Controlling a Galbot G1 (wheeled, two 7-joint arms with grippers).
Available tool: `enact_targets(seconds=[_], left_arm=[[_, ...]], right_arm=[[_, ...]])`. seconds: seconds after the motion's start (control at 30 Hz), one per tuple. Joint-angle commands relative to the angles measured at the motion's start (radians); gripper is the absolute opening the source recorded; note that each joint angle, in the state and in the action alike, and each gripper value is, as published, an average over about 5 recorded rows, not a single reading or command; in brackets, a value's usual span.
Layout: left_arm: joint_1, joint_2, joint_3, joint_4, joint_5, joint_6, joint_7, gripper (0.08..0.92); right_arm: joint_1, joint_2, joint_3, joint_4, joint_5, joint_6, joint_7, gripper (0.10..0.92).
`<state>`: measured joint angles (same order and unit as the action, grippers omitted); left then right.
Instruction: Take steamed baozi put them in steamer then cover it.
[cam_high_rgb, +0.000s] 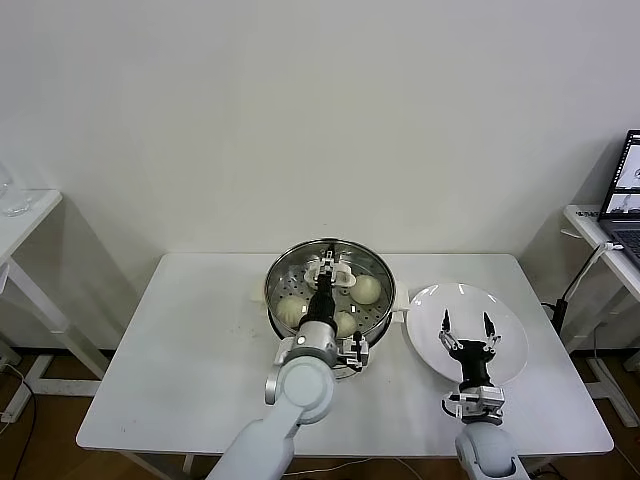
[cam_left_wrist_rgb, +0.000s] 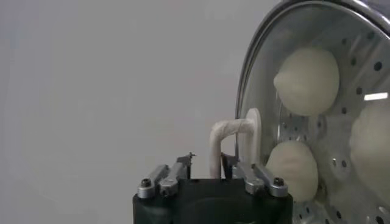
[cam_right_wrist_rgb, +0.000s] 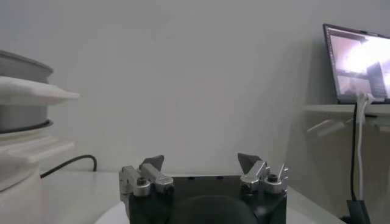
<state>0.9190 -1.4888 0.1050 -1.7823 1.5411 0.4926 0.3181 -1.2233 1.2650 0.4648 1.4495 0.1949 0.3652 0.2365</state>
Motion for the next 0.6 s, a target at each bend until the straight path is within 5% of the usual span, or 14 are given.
enact_targets(seconds=[0.03,0.2,0.37,0.6], left_arm=[[0.079,0.099,0.005,-0.200,-0.074,0.010,0.015,0.642],[0.128,0.168,-0.003,-0.317,-0.139,0.017,0.030,0.780],[0.168,0.251,-0.074,-0.428,-0.285,0.013,-0.001,0.821],[0.229,0.298,-0.388,-0.400,-0.929,-0.109,-0.420,0.823]], right_arm=[[0.002,0.001,-0.002,0.009,-0.002,-0.005,0.002,0.823],[0.001,0.000,-0.006,0.019,-0.006,-0.014,-0.001,0.823],[-0.010,-0.013,-0.016,0.050,0.026,-0.037,-0.006,0.823],[-0.049,-0.034,-0.017,0.123,0.138,-0.068,-0.040,0.823]])
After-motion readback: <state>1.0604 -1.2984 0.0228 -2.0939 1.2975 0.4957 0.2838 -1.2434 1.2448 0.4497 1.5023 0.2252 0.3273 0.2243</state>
